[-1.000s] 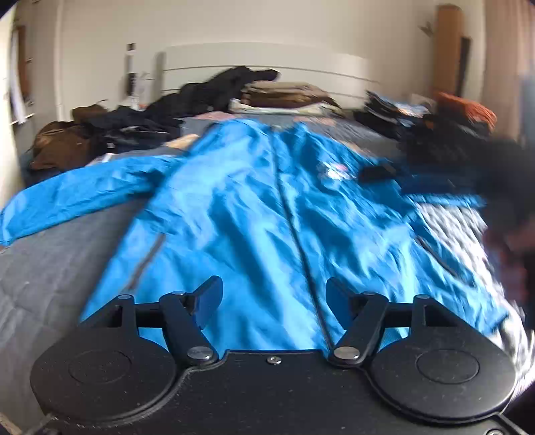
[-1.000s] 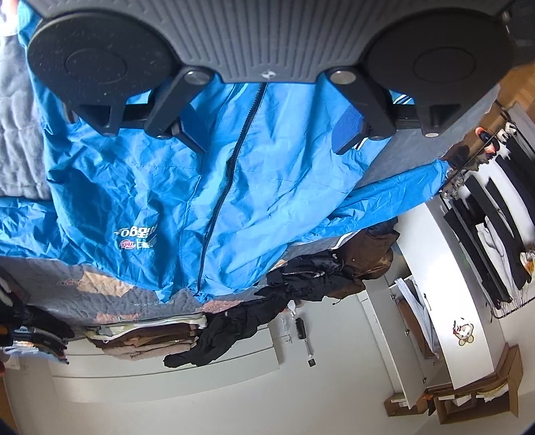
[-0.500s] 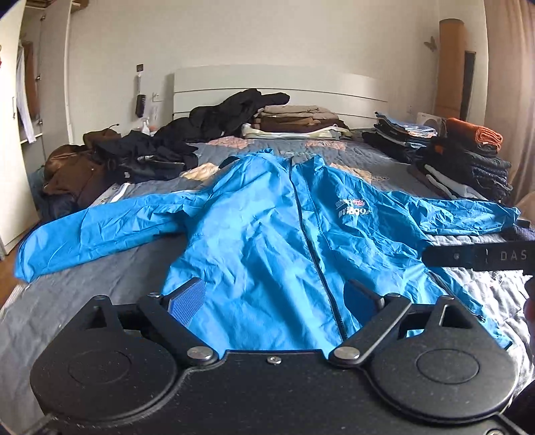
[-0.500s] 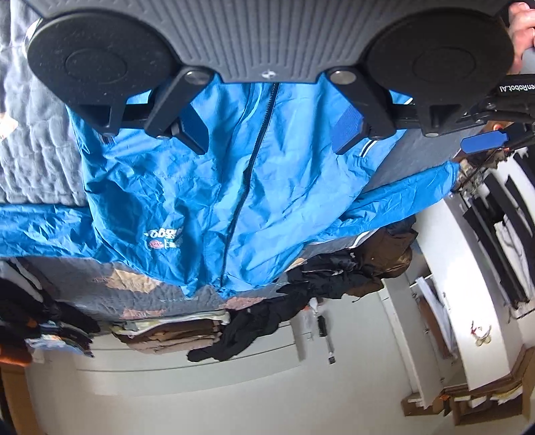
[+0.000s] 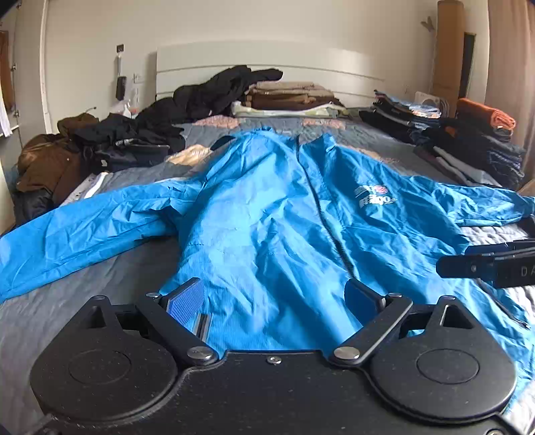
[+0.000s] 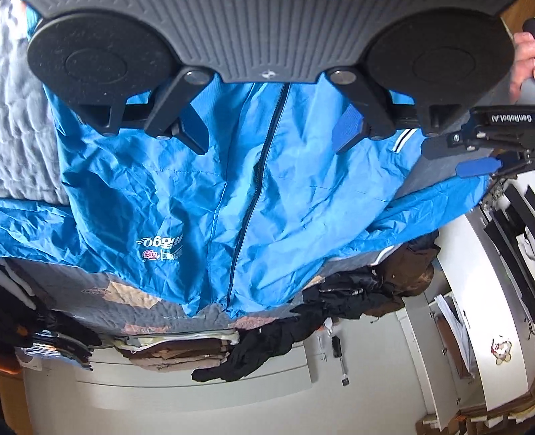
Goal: Fold clothes
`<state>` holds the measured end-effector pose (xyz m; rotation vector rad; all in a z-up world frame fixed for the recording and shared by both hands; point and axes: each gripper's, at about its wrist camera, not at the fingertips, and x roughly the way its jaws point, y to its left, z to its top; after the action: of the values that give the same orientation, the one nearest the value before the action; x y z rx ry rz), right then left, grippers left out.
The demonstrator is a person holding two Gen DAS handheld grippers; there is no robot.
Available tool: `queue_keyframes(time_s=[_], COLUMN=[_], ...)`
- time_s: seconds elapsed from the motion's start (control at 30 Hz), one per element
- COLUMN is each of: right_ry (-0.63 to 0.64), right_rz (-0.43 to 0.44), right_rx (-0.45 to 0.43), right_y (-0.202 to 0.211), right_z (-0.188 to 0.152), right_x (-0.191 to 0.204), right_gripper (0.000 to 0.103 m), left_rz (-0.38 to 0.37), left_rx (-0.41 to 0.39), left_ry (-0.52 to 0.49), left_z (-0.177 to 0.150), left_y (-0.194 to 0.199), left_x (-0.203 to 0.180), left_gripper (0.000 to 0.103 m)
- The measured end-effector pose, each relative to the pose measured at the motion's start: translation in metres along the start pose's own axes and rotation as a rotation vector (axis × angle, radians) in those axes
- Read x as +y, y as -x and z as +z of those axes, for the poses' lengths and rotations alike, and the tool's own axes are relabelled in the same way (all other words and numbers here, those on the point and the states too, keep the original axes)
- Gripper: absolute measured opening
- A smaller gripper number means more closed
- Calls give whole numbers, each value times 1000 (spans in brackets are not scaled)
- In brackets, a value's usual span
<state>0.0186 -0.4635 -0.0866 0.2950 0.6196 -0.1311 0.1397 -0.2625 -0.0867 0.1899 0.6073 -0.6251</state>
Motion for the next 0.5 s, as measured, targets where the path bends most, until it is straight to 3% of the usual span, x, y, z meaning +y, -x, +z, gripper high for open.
queue_keyframes(time_s=[0.23, 0.5], right_ry=[-44, -79], right_rz=[-14, -37], right_rx=[84, 131], right_y=[-18, 31], right_z=[28, 111], right_x=[-4, 7], right_gripper=[80, 80], left_rz=[-2, -5], left_rx=[88, 150], left_ry=[1, 17], left_z=[41, 128], left_y=[0, 41], left_x=[3, -8], left_gripper=[90, 90])
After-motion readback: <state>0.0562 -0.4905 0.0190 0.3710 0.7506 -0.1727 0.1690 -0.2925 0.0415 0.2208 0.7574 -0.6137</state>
